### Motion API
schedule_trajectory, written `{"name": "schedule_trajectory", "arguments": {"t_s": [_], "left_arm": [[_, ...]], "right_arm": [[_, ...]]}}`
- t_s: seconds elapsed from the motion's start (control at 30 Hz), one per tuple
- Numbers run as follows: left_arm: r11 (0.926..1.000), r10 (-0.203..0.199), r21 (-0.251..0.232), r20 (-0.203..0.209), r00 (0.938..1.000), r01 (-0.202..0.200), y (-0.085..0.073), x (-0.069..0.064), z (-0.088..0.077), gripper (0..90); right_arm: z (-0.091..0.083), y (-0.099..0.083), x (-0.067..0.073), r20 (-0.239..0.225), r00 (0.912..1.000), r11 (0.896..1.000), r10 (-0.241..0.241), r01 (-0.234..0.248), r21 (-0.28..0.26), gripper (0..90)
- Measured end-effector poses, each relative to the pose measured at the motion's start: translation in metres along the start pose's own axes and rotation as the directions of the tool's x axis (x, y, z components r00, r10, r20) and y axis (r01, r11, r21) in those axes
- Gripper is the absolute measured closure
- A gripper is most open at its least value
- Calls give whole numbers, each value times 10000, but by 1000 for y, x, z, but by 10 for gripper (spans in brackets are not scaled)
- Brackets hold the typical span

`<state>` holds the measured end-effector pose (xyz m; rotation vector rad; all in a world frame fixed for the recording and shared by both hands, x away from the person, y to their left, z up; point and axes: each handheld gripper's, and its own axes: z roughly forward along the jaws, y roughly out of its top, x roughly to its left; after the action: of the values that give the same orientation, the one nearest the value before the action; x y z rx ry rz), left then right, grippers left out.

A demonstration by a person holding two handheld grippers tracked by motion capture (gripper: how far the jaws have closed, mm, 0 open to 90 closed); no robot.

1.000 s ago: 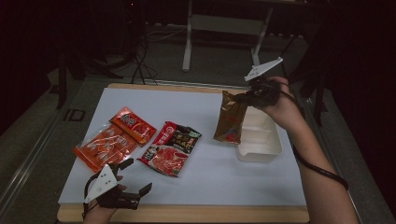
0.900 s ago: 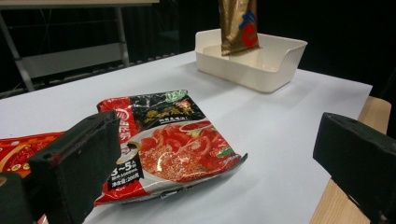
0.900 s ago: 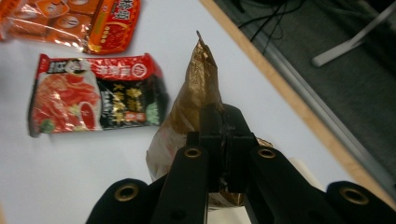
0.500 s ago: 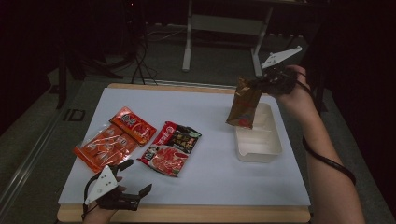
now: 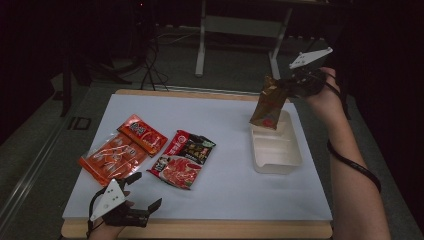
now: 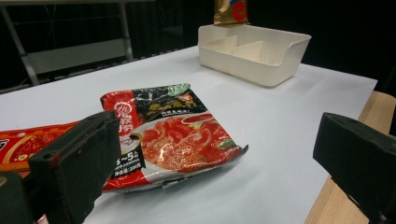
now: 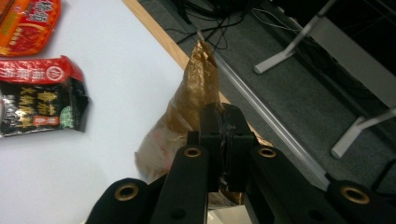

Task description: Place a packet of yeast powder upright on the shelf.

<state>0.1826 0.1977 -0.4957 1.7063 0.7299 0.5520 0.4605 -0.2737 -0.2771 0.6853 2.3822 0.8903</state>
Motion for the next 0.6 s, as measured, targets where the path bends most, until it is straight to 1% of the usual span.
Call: {"name": "schedule_trajectory", "arguments": {"t_s": [0.1, 0.37, 0.47, 0.5, 0.57, 0.6], "left_arm": [[10000, 7, 20, -36, 10000, -7, -1, -1, -1, 16], [9999, -111, 75, -127, 9999, 112, -4, -1, -5, 16], [9999, -112, 84, -164, 9998, 113, -4, -2, -6, 16], [9999, -113, 85, -171, 9998, 114, -4, -2, -7, 15], [9998, -138, 103, -204, 9997, 140, -5, -2, -7, 15], [9998, -143, 113, -219, 9997, 146, -5, -2, -7, 16]], "right_arm": [[5, 0, -5, 200, 9998, 9998, -31, 28, 172, 887], [13, -4, -19, 463, 9989, 9999, 66, -71, 110, 887], [17, -7, -22, 748, 9970, 9995, -182, 163, 254, 886], [18, -8, -24, 823, 9965, 9996, -167, 147, 245, 886], [21, -12, -27, 1066, 9942, 9997, -159, 142, 176, 886], [22, -14, -29, 1116, 9936, 9999, -159, 156, 35, 886]]}}
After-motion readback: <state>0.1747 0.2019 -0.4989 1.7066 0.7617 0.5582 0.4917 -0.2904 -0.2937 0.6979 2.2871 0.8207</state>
